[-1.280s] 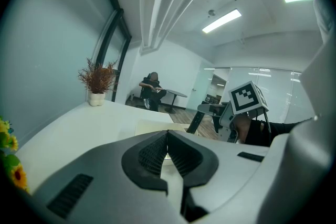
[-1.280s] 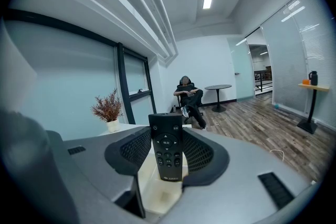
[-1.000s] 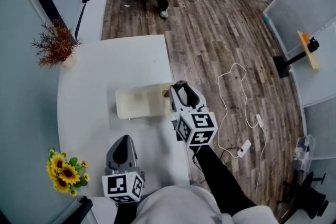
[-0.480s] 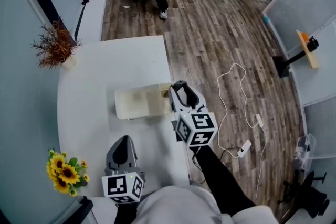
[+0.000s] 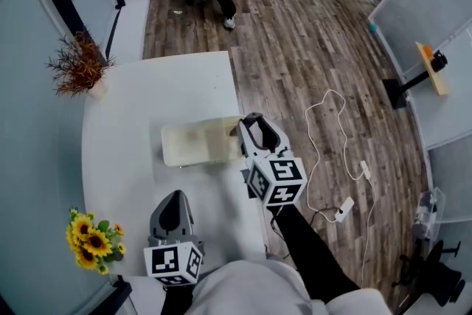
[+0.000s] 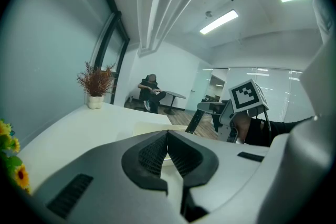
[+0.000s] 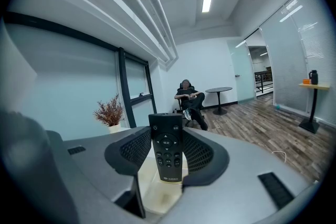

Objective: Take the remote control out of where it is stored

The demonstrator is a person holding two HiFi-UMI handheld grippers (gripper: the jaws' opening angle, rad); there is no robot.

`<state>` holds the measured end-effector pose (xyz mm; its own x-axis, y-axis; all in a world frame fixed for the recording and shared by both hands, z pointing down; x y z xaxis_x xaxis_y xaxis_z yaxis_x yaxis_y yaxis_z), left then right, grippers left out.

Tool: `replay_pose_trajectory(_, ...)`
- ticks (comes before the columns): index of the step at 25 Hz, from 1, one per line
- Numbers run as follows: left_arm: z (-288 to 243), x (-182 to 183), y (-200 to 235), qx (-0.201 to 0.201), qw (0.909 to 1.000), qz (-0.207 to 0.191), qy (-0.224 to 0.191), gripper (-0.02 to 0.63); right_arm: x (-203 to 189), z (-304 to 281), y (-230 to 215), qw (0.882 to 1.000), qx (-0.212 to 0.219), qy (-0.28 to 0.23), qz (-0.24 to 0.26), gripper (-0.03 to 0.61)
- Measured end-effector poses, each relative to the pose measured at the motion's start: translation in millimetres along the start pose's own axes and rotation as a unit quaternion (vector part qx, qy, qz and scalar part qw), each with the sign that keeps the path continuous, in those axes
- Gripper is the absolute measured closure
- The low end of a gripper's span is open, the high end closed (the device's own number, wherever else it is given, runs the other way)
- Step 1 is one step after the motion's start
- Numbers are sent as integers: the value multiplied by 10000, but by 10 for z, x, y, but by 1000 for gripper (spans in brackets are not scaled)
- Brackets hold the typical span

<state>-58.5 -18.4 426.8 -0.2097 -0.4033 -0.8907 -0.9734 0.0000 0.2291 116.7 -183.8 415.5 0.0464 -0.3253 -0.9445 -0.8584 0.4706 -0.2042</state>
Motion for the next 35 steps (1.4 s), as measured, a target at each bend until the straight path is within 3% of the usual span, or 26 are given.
replay_pose_trajectory(35,276,40,-190,-19,9996,-116,-251,604,238,346,181,9991,265,-267,175,394)
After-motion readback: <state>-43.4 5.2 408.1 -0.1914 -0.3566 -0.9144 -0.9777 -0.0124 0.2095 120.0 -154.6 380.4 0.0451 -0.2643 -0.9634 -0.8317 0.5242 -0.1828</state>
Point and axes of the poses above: the fingertips, and each gripper's own axes: z backward along the fingers, y to its left, x out of its top, the point moved 2 cm from there along z, backward along the fingers, and after that the axes turned 8 degrees about x, right-handed, at the moved point
